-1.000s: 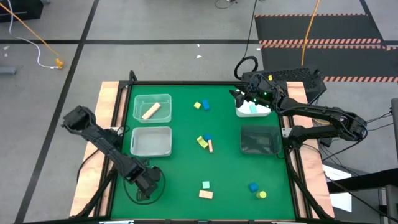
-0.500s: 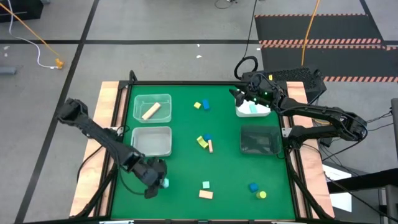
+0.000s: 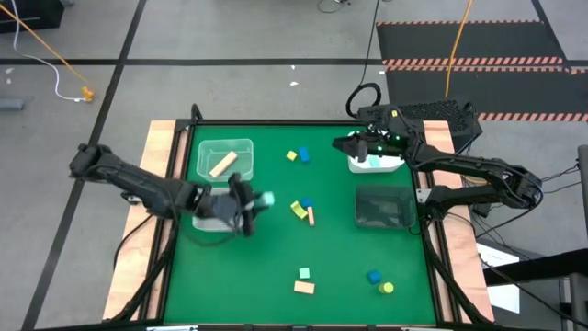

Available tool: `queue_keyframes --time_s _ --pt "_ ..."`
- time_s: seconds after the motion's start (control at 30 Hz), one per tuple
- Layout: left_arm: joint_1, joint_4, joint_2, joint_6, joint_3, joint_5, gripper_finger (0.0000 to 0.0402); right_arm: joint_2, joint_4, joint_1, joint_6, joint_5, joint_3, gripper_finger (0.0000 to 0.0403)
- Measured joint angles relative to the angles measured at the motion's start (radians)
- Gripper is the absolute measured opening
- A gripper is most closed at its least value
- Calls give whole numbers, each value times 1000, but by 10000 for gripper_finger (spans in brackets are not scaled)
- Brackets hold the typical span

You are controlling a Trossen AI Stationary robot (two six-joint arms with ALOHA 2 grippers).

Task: Sort & place blocks by color
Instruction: Put the left light blue block into the white bin

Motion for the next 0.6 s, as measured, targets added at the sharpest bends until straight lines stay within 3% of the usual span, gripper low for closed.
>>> queue_keyframes --time_s 0.1,0.33,0.6 --pt "96 152 11 188 0 -1 143 -1 56 0 58 -6 11 235" --pt "290 541 43 509 0 -2 145 0 51 1 136 -136 79 235" --pt "358 730 134 765 43 25 146 0 24 14 235 -131 163 235"
